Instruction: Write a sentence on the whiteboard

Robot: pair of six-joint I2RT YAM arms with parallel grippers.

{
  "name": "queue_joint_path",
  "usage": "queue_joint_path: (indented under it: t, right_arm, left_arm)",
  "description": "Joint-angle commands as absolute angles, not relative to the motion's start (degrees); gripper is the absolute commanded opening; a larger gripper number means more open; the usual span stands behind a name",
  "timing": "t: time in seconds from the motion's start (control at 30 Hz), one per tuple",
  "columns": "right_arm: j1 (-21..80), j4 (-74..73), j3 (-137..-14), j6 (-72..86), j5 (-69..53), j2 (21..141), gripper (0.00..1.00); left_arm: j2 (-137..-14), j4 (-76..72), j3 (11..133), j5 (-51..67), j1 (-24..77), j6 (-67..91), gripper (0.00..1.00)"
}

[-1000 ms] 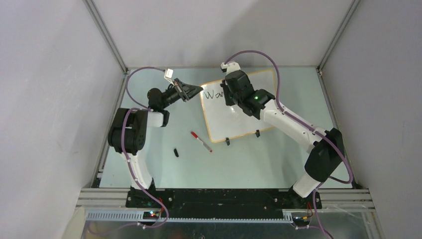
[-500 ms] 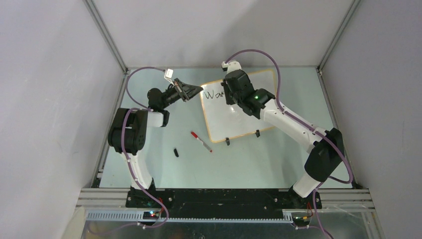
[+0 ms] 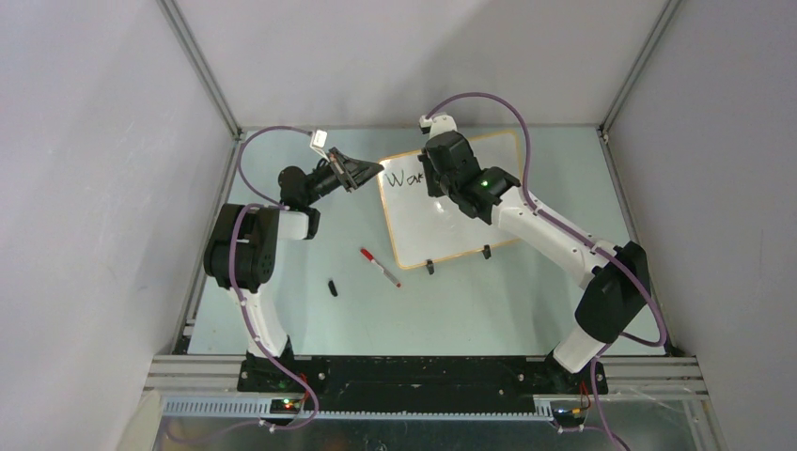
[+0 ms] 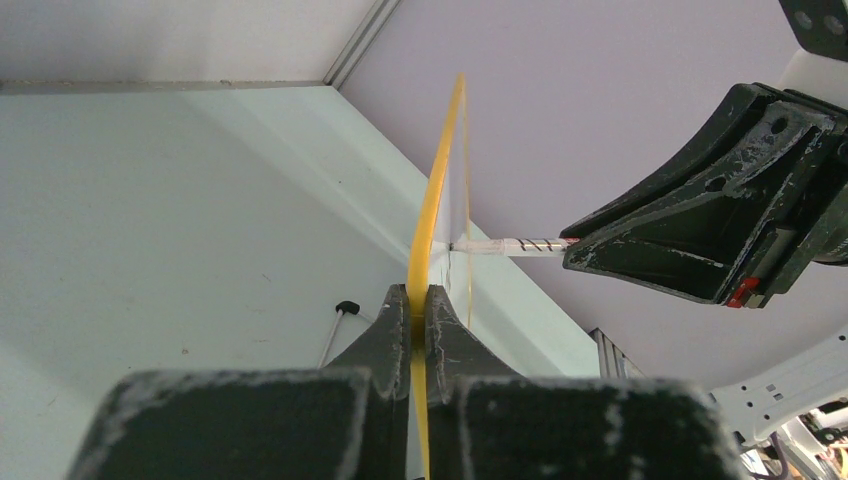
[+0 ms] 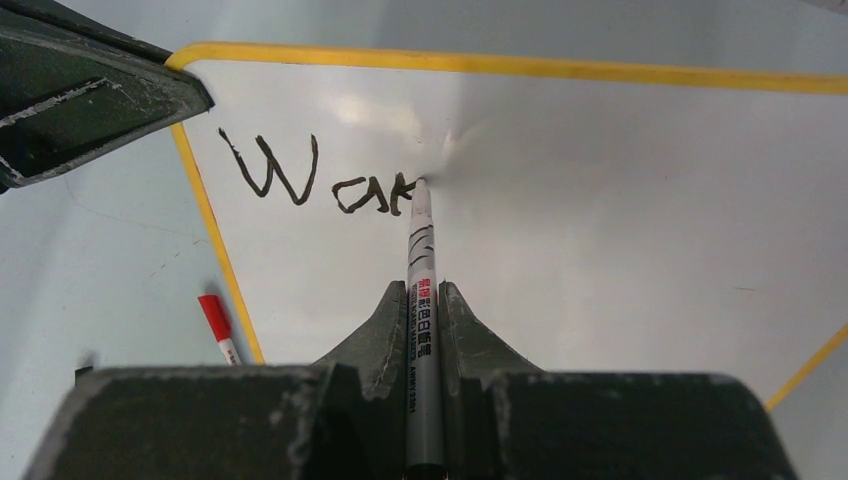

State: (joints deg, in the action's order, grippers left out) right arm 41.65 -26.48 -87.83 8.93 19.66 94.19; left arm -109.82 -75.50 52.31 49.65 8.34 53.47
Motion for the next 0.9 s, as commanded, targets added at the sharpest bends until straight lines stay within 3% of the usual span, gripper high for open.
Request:
queue_joint_path:
  t: [0.0,0.43,0.87]
  right_arm:
    - [41.42,-25.69,-89.46,8.33,19.49,92.54,0.00]
    - [40.78,-20.64,-82.79,8.21,16.88,84.04,0.00]
    - [39.45,-20.85,-82.28,8.11,15.65,87.24,0.00]
  left_arm:
    - [-108.63,-75.56,53.28,51.84,8.90,49.64,0.00]
    - [-108.41,-75.36,53.08,51.69,8.89,49.41,0.00]
    - [-108.42,-75.31,53.06,51.67,8.94,49.39,0.00]
